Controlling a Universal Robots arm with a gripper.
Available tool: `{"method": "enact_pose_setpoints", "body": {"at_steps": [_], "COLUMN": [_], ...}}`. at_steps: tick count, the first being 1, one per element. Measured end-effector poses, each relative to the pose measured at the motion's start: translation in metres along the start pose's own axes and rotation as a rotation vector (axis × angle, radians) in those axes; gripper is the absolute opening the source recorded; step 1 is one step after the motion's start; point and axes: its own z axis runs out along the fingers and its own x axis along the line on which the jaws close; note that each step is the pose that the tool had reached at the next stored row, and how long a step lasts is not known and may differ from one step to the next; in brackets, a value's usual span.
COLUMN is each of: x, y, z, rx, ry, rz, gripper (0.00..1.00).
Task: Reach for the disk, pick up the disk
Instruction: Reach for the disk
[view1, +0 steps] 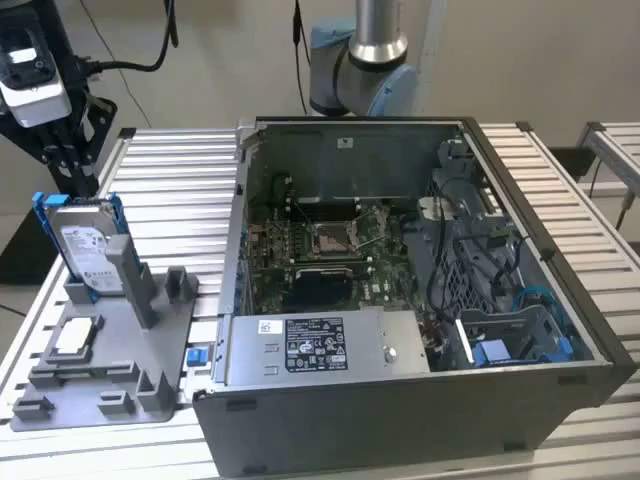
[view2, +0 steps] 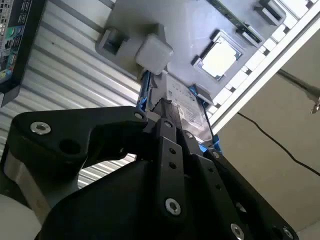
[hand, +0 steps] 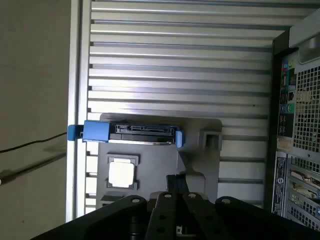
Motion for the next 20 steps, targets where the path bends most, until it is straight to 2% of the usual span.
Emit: {"method": "enact_pose_setpoints", "body": {"at_steps": [14, 20], "x": [0.0001, 0.0044], "y": [0.0004, 0.0153], "z": [0.0000, 0.0015], "rx": [0.0000, -0.0001], "ry": [0.0000, -0.0003], "rz": [0.000, 0.000], "gripper": [0.00, 0.00]}}
